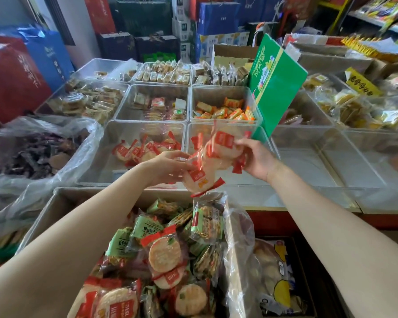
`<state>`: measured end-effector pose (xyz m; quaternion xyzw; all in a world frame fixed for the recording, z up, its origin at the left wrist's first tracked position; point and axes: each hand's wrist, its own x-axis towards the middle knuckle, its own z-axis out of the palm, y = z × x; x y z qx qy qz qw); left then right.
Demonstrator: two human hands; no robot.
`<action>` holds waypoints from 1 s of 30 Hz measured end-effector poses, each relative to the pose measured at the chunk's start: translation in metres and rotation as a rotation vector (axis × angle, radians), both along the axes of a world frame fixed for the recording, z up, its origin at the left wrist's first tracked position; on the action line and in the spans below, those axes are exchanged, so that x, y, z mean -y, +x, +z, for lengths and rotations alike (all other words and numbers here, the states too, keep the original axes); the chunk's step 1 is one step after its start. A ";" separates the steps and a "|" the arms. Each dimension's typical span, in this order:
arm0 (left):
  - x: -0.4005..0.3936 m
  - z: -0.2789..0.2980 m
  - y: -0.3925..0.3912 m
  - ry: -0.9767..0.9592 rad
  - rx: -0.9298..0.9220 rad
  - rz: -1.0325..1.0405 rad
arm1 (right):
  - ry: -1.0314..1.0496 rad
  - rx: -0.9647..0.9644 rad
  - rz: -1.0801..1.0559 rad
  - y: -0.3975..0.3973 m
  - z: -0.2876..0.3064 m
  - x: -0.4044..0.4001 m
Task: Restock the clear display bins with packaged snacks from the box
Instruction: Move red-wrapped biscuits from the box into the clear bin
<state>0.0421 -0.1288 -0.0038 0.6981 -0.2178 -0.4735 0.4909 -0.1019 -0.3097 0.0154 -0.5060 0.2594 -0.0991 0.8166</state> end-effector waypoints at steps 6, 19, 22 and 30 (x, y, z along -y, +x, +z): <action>0.004 0.001 0.013 -0.027 0.062 0.207 | 0.034 0.020 -0.147 0.002 0.003 0.009; 0.044 0.009 0.026 -0.148 -0.273 0.449 | 0.176 0.077 -0.207 0.032 -0.007 0.017; 0.057 0.004 0.031 -0.138 -0.176 0.326 | 0.210 0.091 -0.224 0.045 -0.012 0.023; 0.082 -0.014 0.080 -0.125 0.027 0.548 | 0.278 0.075 -0.460 0.074 -0.027 0.071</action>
